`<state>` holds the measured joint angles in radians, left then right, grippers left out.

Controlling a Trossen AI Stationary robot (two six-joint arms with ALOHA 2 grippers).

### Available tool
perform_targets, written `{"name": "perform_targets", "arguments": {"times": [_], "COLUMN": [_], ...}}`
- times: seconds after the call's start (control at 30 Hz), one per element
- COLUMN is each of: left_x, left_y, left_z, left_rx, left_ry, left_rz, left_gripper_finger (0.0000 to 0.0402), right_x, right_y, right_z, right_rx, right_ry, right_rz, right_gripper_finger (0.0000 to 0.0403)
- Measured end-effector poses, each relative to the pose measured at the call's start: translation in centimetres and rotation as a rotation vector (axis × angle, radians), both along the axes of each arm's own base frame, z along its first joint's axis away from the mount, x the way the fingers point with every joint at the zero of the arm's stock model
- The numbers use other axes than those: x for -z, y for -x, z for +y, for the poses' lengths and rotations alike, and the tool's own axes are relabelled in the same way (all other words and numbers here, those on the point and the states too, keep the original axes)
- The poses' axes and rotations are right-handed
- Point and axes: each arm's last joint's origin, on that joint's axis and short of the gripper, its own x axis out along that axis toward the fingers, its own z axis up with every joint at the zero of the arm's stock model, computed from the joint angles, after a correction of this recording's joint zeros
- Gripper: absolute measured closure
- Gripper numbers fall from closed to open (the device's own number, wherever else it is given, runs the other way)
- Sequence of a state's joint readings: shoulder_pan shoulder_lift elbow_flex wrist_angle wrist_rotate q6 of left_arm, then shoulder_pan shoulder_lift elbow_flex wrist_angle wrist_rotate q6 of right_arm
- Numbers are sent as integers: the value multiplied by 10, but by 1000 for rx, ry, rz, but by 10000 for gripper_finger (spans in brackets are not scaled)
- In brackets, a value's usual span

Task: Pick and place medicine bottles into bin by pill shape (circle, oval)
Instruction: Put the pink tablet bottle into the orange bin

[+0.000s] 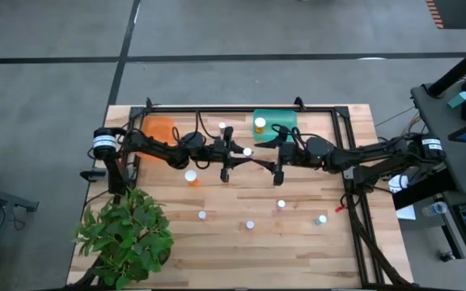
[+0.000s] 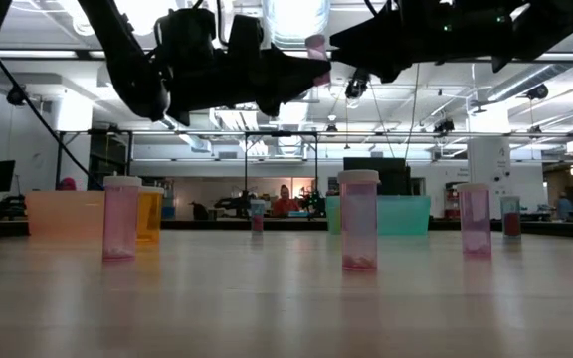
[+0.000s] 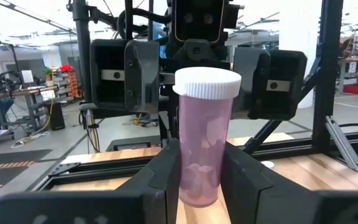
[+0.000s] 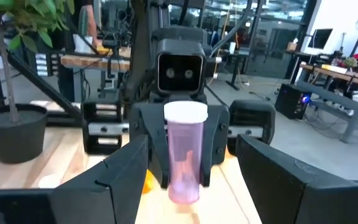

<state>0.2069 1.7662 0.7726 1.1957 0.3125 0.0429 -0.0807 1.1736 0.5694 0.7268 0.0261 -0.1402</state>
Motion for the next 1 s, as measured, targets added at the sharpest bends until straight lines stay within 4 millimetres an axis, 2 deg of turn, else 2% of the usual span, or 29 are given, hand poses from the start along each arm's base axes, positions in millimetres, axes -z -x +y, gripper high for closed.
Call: {"name": "perform_targets", "arguments": {"times": [0.33, 0.6, 1.0], "left_x": [-5, 0, 0], "left_y": [-5, -5, -5], "left_z": [-5, -4, -4], "left_rx": [10, -28, -28], "left_ry": [-16, -10, -7], "left_rz": [-4, 31, 39], "left_gripper_finger": [328, 328, 328], "right_x": [12, 11, 22], "right_y": [-12, -14, -26], "right_z": [-1, -1, -2], "right_rx": [-1, 0, -1], "right_ry": [-8, 6, 17], "right_rz": [-14, -25, 17], "right_gripper_finger": [170, 174, 239]}}
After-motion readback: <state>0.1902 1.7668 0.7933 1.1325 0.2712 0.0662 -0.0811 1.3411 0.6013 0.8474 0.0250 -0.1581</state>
